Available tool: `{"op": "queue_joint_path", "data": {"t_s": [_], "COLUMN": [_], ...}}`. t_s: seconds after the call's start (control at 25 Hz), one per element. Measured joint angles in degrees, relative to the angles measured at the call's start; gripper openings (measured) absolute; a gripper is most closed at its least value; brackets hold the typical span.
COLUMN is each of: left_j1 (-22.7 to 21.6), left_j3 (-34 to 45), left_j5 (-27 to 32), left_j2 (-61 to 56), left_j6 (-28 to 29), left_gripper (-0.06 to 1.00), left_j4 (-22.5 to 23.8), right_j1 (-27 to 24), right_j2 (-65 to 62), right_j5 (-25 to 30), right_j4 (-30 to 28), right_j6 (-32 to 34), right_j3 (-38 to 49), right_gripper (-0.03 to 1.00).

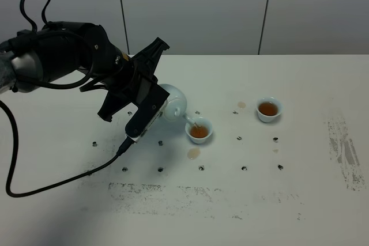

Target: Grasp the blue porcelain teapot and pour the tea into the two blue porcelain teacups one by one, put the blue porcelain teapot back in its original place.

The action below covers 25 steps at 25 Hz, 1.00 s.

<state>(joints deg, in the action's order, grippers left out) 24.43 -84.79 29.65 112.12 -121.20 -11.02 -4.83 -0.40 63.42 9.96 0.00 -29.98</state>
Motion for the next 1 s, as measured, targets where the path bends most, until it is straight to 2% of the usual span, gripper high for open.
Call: {"op": "queue_joint_path", "data": {"t_s": [0.32, 0.72, 1.0], "left_j1": [0.46, 0.75, 0.67], "left_j3": [0.0, 0.0, 0.0], "left_j5": [-0.05, -0.43, -0.44], "left_j2": [0.0, 0.0, -0.23], "left_j6": [0.0, 0.0, 0.0], "left_gripper": [0.1, 0.1, 0.1], "left_j4": [1.9, 2.02, -2.36], "right_j1": [0.0, 0.0, 0.0], "right_j2": [0.0, 0.0, 0.0], "right_j5": [0.0, 0.0, 0.0], "right_j4": [0.0, 0.0, 0.0], "right_j6": [0.0, 0.0, 0.0], "right_j3": [0.0, 0.0, 0.0], "right_gripper": [0.22, 0.22, 0.22]}}
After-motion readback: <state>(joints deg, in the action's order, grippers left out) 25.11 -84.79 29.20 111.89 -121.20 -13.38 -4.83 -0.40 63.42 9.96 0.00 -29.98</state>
